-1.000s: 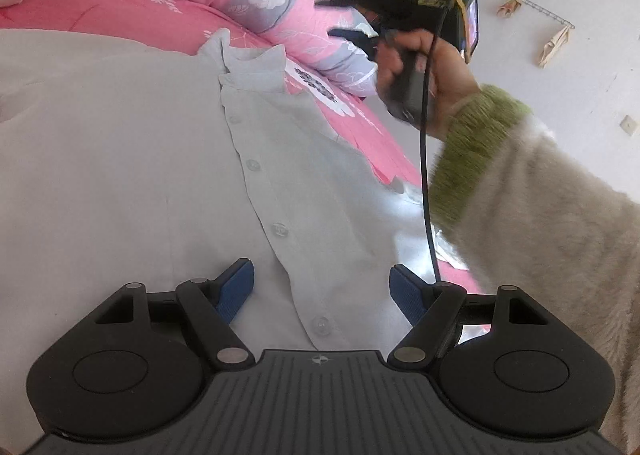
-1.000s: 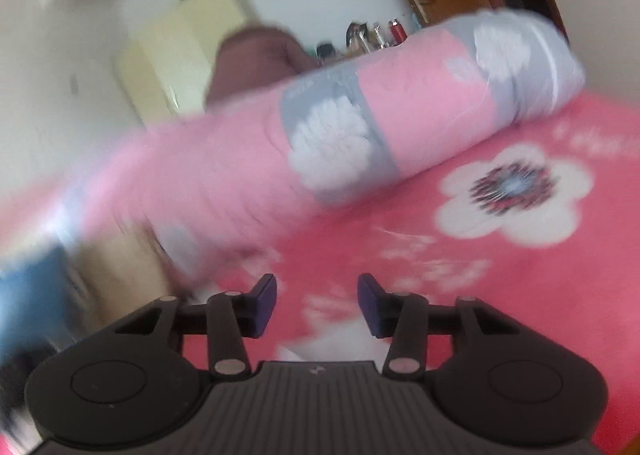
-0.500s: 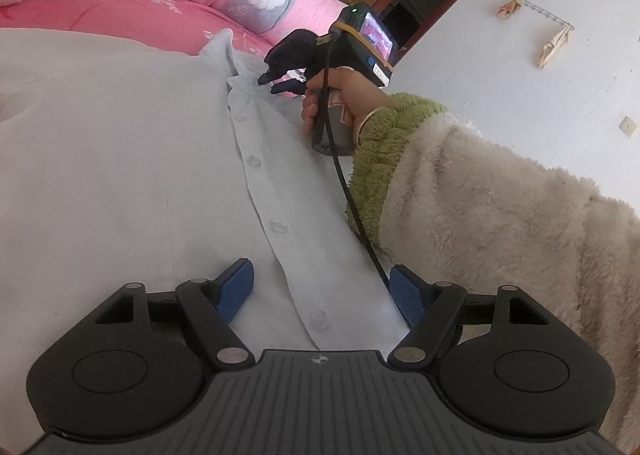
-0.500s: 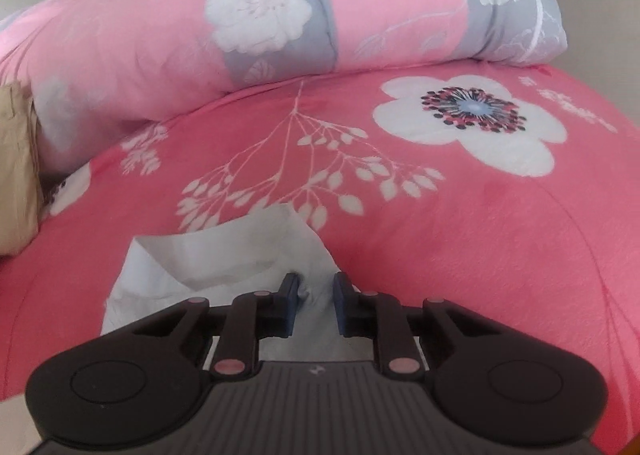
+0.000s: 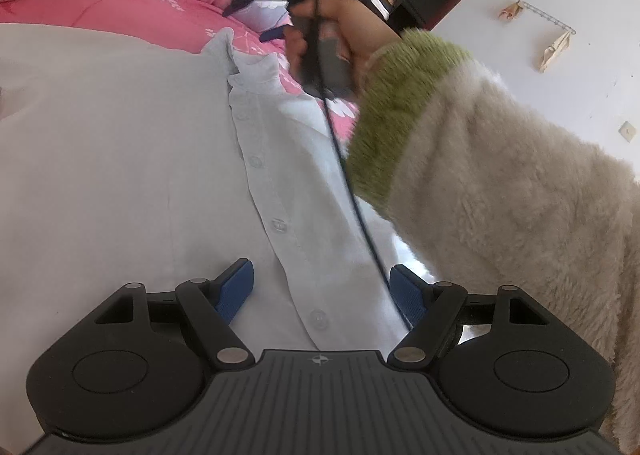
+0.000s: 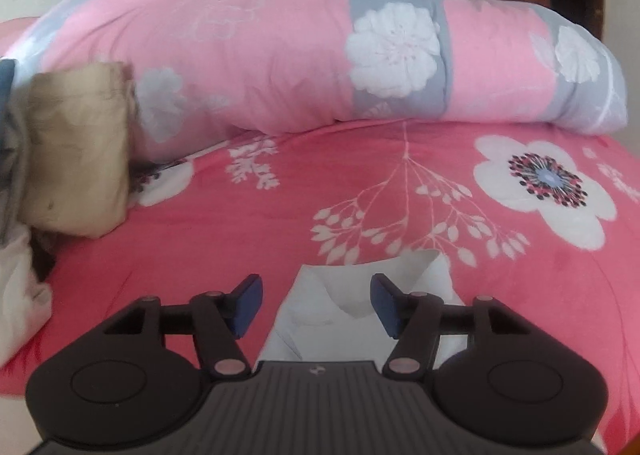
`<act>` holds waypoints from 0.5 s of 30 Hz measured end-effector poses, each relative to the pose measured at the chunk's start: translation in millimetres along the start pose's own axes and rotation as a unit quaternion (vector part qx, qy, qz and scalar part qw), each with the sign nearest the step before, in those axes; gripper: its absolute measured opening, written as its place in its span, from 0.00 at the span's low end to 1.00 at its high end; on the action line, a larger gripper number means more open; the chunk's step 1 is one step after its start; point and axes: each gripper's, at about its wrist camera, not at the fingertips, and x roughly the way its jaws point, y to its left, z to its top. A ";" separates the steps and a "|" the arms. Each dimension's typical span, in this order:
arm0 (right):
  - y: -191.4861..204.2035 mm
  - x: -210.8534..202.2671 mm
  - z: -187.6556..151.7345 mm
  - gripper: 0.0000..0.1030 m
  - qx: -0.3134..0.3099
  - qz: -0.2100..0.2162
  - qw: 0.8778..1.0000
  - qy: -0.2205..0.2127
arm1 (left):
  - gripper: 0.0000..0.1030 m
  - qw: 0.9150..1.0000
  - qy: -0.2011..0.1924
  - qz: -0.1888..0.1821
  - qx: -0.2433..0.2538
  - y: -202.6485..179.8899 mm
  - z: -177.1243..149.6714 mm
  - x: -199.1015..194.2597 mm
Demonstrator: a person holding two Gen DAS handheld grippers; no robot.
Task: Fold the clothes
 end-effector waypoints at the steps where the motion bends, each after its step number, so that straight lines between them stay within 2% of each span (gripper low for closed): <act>1: 5.4 1.8 -1.2 0.60 -0.008 -0.003 1.000 0.004 | 0.74 1.000 0.000 0.000 -0.001 -0.1 0.0 -0.1; 4: 20.9 7.7 -5.0 0.60 -0.034 -0.013 0.999 0.014 | 0.74 1.000 0.000 -0.002 -0.003 -0.1 0.3 -0.7; 6: 24.0 14.7 -10.9 0.60 -0.054 -0.038 0.998 0.021 | 0.74 1.000 0.000 -0.004 -0.006 0.4 0.4 -1.4; 7: 18.9 18.7 -12.1 0.60 -0.048 -0.048 0.997 0.022 | 0.74 1.000 0.000 -0.005 -0.007 0.7 0.5 -1.6; 9: 0.5 15.8 -11.5 0.60 -0.009 -0.037 0.999 0.010 | 0.74 1.000 -0.002 -0.007 -0.008 1.3 0.7 -2.0; 13: -48.8 -56.9 -7.8 0.60 0.067 0.011 0.997 -0.039 | 0.75 1.000 -0.001 -0.010 -0.010 1.9 1.8 -2.6; 15: -73.0 -111.9 -11.6 0.60 0.071 0.018 0.995 -0.065 | 0.75 1.000 -0.002 -0.014 -0.017 3.6 2.7 -3.6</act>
